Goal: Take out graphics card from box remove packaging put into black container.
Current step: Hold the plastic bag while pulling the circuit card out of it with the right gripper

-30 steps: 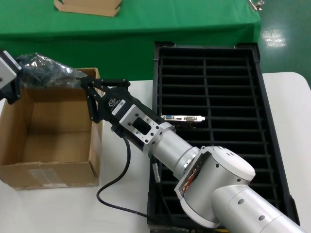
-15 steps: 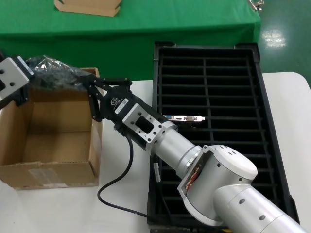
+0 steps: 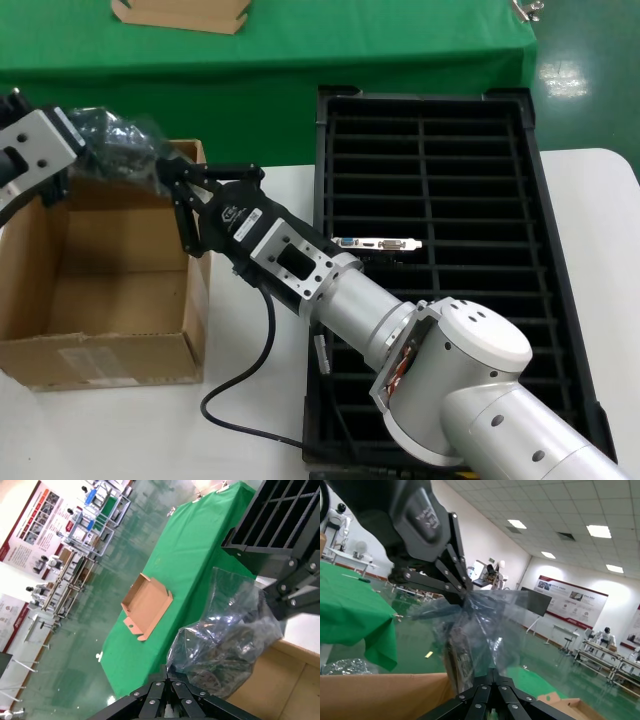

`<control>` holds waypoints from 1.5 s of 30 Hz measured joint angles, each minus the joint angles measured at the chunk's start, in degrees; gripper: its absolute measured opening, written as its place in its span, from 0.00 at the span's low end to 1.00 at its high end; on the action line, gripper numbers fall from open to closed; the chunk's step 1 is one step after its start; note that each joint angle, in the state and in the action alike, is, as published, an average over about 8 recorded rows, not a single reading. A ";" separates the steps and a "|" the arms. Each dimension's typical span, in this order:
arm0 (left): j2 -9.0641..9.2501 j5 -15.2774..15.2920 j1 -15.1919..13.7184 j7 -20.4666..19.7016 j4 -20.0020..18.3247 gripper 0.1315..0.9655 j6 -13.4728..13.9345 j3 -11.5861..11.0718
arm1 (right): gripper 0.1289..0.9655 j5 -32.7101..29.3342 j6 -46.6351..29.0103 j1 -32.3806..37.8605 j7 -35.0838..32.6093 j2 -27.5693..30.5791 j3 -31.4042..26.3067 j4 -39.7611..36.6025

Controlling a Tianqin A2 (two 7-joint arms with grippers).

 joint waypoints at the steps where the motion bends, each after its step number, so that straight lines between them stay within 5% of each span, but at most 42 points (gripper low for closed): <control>1: 0.11 0.01 -0.16 0.09 0.17 0.01 -0.12 0.11 | 0.00 -0.27 -0.07 -0.02 0.29 0.00 -0.01 0.08; 16: 1.26 0.91 -1.77 0.48 1.86 0.01 -0.82 0.42 | 0.04 -5.65 -1.08 -0.60 4.40 0.00 1.74 0.03; 33: 2.03 -0.86 -1.96 0.98 1.80 0.01 -0.74 1.32 | 0.33 -10.00 -1.71 -1.47 7.56 0.00 3.72 -0.01; 45: 1.73 -2.70 -1.93 1.23 1.60 0.01 -0.28 2.32 | 0.26 -10.36 -2.09 -1.65 7.79 0.00 3.80 0.04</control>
